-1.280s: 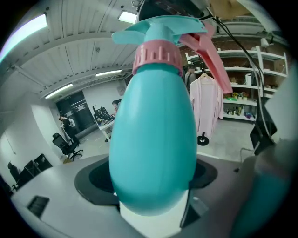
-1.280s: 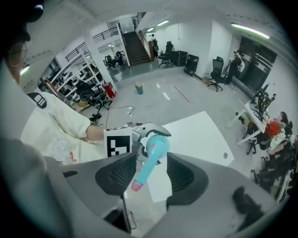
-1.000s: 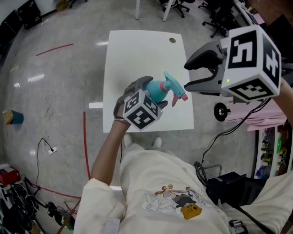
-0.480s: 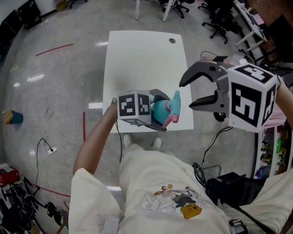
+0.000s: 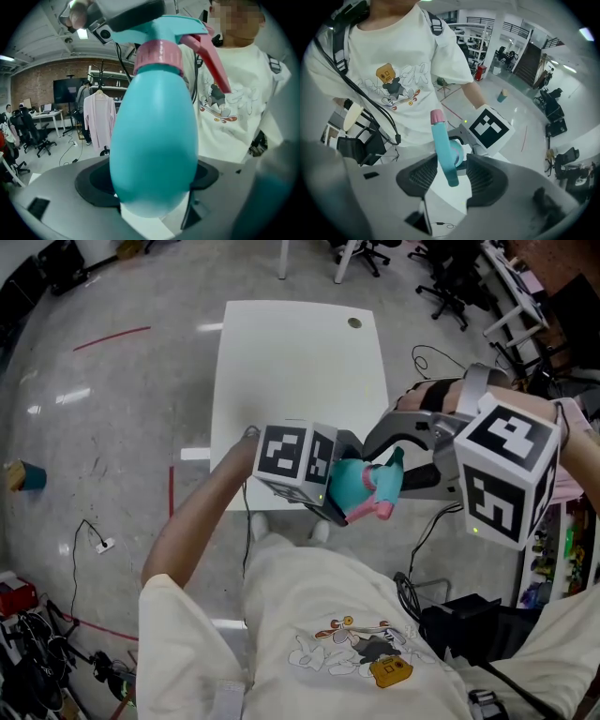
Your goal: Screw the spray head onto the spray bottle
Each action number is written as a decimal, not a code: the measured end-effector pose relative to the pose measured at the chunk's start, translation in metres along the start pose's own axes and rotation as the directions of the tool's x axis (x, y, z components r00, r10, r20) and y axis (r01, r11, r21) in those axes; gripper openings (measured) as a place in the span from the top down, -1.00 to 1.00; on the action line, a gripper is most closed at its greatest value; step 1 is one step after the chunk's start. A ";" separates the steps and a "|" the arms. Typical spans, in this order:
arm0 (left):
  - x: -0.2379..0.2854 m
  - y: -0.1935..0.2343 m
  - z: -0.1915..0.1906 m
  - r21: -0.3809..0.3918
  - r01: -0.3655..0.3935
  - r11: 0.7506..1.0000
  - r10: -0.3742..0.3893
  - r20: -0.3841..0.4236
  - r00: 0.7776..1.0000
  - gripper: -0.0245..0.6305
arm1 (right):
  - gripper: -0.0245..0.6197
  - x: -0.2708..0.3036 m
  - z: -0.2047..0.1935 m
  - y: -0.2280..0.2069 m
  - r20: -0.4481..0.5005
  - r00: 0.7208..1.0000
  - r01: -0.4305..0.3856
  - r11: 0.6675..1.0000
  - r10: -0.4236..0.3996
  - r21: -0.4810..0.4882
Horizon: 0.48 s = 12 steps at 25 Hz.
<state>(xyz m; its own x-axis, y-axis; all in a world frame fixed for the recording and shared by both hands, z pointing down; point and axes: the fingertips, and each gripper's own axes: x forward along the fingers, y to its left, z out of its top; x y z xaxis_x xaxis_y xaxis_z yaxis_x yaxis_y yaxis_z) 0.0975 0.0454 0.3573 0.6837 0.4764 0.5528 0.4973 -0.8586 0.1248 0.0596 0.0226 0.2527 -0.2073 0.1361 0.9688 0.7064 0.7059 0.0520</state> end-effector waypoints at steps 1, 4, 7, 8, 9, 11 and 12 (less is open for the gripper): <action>0.001 -0.001 0.001 0.005 0.003 1.000 -0.003 -0.011 1.000 -0.38 | 0.33 0.001 0.000 0.003 -0.004 1.000 -0.013 1.000 0.013 -0.004; 0.002 -0.006 0.005 0.014 0.022 1.000 -0.021 -0.027 0.999 -0.38 | 0.34 0.002 0.001 0.010 -0.013 0.999 -0.044 0.999 0.044 -0.027; 0.003 -0.009 0.005 0.013 0.042 0.999 -0.041 -0.045 0.998 -0.38 | 0.35 0.003 0.006 0.014 -0.005 0.998 -0.062 0.997 0.062 -0.043; 0.004 -0.009 0.005 0.012 0.046 0.999 -0.045 -0.049 0.998 -0.38 | 0.39 0.003 0.008 0.015 0.003 0.998 -0.066 0.997 0.066 -0.044; 0.004 -0.010 0.005 0.009 0.050 0.999 -0.049 -0.047 0.998 -0.38 | 0.45 0.002 0.010 0.016 0.011 0.998 -0.069 0.997 0.069 -0.044; 0.005 -0.012 0.007 0.005 0.057 0.998 -0.057 -0.041 0.998 -0.38 | 0.50 0.002 0.012 0.017 0.020 0.997 -0.075 0.996 0.076 -0.048; 0.005 -0.012 0.006 0.003 0.060 0.998 -0.060 -0.042 0.997 -0.38 | 0.50 0.002 0.012 0.018 0.020 0.997 -0.078 0.996 0.079 -0.053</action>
<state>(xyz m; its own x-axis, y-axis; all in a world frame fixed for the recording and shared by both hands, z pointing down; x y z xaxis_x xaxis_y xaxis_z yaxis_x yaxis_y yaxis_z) 0.0984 0.0598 0.3535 0.6298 0.5185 0.5784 0.5392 -0.8278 0.1550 0.0635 0.0438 0.2530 -0.1642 0.2057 0.9648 0.7555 0.6550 -0.0111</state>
